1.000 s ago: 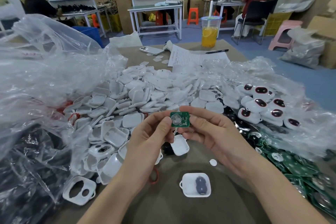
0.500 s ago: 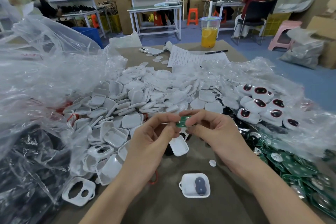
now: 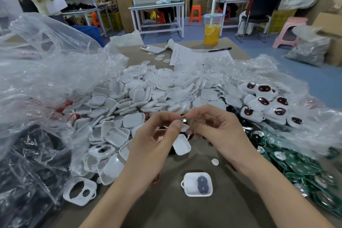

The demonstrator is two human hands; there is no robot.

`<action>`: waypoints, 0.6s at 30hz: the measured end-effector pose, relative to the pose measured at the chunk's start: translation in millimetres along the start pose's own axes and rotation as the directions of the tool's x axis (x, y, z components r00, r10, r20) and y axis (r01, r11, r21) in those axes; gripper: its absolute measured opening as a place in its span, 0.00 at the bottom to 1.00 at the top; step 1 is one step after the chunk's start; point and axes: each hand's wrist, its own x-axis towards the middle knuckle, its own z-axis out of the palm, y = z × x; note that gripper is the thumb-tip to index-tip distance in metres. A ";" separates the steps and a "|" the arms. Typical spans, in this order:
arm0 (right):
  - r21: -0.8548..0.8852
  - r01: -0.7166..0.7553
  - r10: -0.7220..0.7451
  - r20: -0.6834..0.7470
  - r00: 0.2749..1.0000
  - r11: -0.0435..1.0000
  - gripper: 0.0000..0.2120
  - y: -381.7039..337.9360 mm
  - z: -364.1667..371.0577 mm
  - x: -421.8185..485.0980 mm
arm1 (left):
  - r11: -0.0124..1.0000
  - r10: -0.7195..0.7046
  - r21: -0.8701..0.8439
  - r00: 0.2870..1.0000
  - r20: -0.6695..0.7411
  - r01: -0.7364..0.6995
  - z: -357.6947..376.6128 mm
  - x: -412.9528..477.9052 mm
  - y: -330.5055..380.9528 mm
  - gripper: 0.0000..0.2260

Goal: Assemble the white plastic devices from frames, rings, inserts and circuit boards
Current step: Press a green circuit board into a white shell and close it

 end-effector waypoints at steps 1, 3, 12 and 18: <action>-0.031 -0.005 0.006 0.035 0.999 0.999 0.12 0.4 -0.3 -0.2 | 0.999 -0.003 0.042 1.000 -0.027 0.004 -0.6 0.1 0.0 0.04; -0.074 -0.019 0.025 0.083 0.996 0.997 0.12 2.1 0.0 -1.0 | 0.997 -0.009 0.076 0.998 -0.058 0.013 -2.5 1.6 -2.0 0.05; -0.136 -0.112 0.119 0.041 0.992 0.984 0.09 2.1 -6.3 -1.4 | 0.837 0.304 0.449 0.948 0.097 -0.315 -8.5 3.8 -14.7 0.09; -0.239 -0.125 0.163 0.146 0.976 0.963 0.09 5.4 -13.8 -10.7 | 0.480 0.560 0.655 0.778 0.283 -0.584 -17.5 0.9 -9.8 0.11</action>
